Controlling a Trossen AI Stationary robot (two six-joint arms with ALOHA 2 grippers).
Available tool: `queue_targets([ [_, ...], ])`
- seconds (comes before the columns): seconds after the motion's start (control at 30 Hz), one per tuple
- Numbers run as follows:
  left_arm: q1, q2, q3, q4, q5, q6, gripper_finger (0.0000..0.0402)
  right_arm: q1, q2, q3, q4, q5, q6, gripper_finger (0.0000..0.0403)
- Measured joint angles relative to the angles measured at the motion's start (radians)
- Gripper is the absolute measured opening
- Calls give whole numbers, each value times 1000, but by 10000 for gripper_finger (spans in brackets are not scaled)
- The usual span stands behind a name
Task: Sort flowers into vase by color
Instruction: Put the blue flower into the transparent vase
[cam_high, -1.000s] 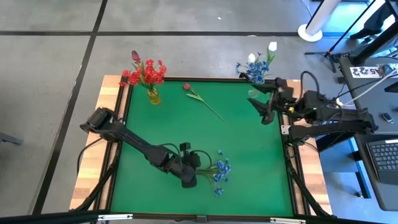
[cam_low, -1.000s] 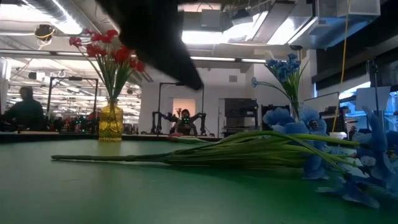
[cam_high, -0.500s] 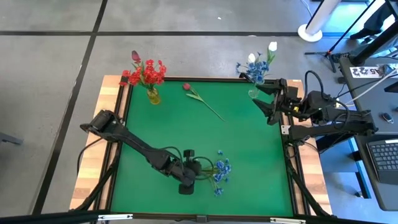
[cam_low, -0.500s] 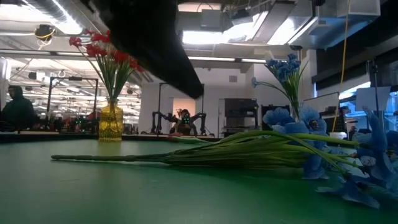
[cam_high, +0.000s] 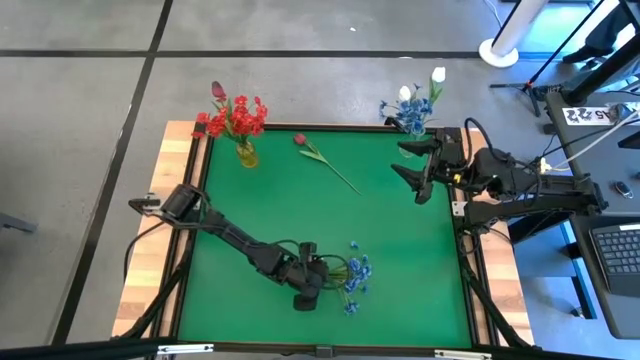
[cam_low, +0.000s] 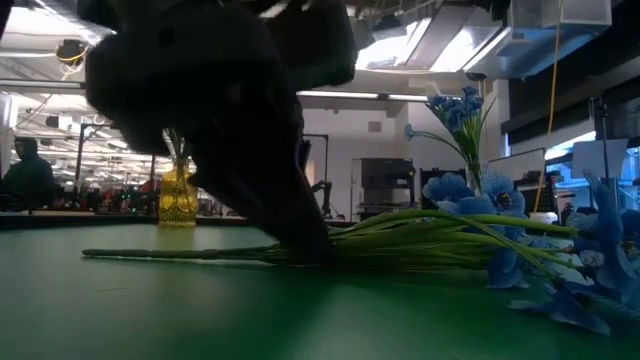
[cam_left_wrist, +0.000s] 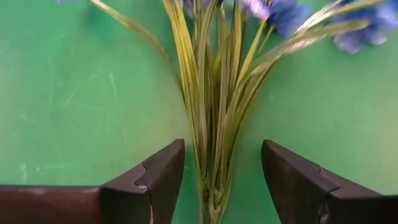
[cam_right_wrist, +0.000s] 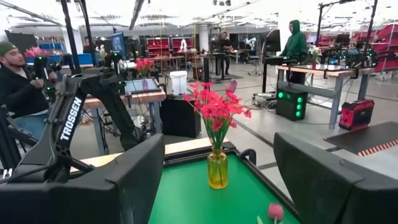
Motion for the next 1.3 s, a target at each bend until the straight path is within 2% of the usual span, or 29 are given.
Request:
queue_targets([
  [0.1, 8, 9, 0, 1, -6, -21, 205, 0, 0, 0, 0, 0, 0, 298],
  [0.2, 12, 14, 1, -2, -41, -26, 181, 0, 0, 0, 0, 0, 0, 298],
  [0.3, 12, 14, 1, -5, -79, -26, 134, 0, 0, 0, 0, 1, 0, 298],
  [0.47, 14, 14, 1, -8, -95, -29, 26, 0, 0, 0, 0, 1, 0, 298],
  [0.5, 14, 14, 1, -9, -97, -35, 17, 0, 0, 0, 0, 2, 0, 298],
  [0.7, 14, -36, 0, -15, -148, -45, 8, 0, 0, 0, 0, 2, 0, 298],
  [0.9, 14, -179, 0, -39, -186, -16, 6, 0, -1, 0, 0, 0, 0, 298],
  [1.07, 12, -327, -6, -52, -267, 32, 5, -1, -13, 0, -4, -12, -3, 298],
  [1.17, 13, -425, -52, -5, -292, 75, 4, -1, -30, 1, 3, -19, -3, 298],
  [1.3, 27, -567, -191, 170, -278, 116, 4, 0, -50, 1, -2, -34, -3, 298],
])
